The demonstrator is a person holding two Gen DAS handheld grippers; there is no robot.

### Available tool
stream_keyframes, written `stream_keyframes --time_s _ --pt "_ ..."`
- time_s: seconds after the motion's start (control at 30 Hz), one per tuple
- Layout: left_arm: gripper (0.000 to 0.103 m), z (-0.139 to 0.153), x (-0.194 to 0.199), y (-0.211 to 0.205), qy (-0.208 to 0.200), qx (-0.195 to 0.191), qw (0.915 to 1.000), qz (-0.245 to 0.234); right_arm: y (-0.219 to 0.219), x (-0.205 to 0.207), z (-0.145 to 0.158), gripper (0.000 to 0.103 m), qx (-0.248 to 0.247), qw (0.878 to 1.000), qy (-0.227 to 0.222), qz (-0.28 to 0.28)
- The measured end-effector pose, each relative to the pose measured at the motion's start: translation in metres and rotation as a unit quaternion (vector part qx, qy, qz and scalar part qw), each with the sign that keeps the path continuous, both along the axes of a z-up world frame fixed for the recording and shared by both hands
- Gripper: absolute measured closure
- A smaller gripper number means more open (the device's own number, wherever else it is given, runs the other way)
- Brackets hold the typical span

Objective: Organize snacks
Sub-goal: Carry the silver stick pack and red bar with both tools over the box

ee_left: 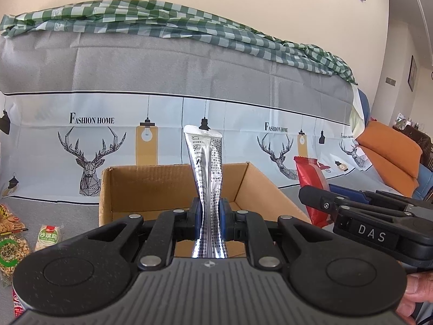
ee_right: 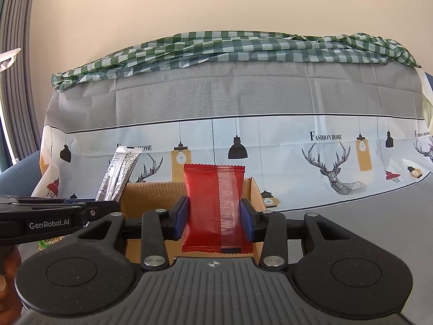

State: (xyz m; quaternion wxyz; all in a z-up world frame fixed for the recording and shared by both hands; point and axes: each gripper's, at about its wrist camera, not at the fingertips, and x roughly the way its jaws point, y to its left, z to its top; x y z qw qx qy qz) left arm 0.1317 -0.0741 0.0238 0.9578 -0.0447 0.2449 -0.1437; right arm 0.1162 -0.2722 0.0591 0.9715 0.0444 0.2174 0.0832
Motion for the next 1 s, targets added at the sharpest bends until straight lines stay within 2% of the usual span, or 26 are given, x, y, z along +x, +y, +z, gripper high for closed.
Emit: stream_keyframes --time_s 1.0 --pt "0.089 -0.0020 0.0011 -0.0077 0.001 -0.003 1.0000 -0.007 0.0014 -0.0009 -0.0012 0.061 -0.005 1.000 0.001 0.001"
